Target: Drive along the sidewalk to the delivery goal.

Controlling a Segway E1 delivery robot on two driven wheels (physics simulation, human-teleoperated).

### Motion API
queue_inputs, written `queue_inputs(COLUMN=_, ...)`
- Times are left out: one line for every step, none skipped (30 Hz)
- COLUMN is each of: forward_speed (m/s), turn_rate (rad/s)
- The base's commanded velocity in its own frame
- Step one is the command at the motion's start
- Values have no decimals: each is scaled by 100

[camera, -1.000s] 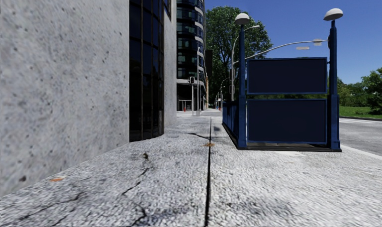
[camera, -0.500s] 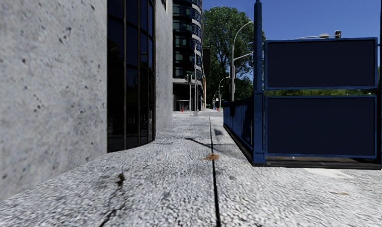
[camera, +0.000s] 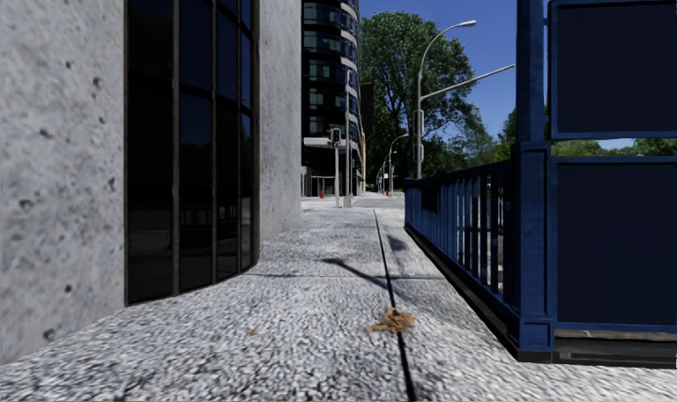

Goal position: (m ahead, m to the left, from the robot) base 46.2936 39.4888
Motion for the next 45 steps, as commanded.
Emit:
queue_inputs(forward_speed=200, turn_rate=0)
queue_inputs(forward_speed=200, turn_rate=0)
queue_inputs(forward_speed=200, turn_rate=0)
queue_inputs(forward_speed=200, turn_rate=0)
queue_inputs(forward_speed=200, turn_rate=0)
queue_inputs(forward_speed=200, turn_rate=0)
queue_inputs(forward_speed=200, turn_rate=0)
queue_inputs(forward_speed=200, turn_rate=0)
queue_inputs(forward_speed=200, turn_rate=0)
queue_inputs(forward_speed=200, turn_rate=0)
queue_inputs(forward_speed=200, turn_rate=0)
queue_inputs(forward_speed=200, turn_rate=0)
queue_inputs(forward_speed=200, turn_rate=0)
queue_inputs(forward_speed=200, turn_rate=0)
queue_inputs(forward_speed=200, turn_rate=0)
queue_inputs(forward_speed=200, turn_rate=0)
queue_inputs(forward_speed=200, turn_rate=0)
queue_inputs(forward_speed=200, turn_rate=0)
queue_inputs(forward_speed=200, turn_rate=0)
queue_inputs(forward_speed=200, turn_rate=0)
queue_inputs(forward_speed=200, turn_rate=0)
queue_inputs(forward_speed=200, turn_rate=0)
queue_inputs(forward_speed=200, turn_rate=0)
queue_inputs(forward_speed=200, turn_rate=0)
queue_inputs(forward_speed=200, turn_rate=0)
queue_inputs(forward_speed=200, turn_rate=0)
queue_inputs(forward_speed=200, turn_rate=0)
queue_inputs(forward_speed=200, turn_rate=0)
queue_inputs(forward_speed=200, turn_rate=0)
queue_inputs(forward_speed=200, turn_rate=0)
queue_inputs(forward_speed=200, turn_rate=0)
queue_inputs(forward_speed=200, turn_rate=0)
queue_inputs(forward_speed=200, turn_rate=0)
queue_inputs(forward_speed=200, turn_rate=0)
queue_inputs(forward_speed=200, turn_rate=0)
queue_inputs(forward_speed=200, turn_rate=0)
queue_inputs(forward_speed=200, turn_rate=0)
queue_inputs(forward_speed=200, turn_rate=0)
queue_inputs(forward_speed=200, turn_rate=0)
queue_inputs(forward_speed=200, turn_rate=0)
queue_inputs(forward_speed=200, turn_rate=0)
queue_inputs(forward_speed=200, turn_rate=0)
queue_inputs(forward_speed=200, turn_rate=0)
queue_inputs(forward_speed=200, turn_rate=0)
queue_inputs(forward_speed=200, turn_rate=0)
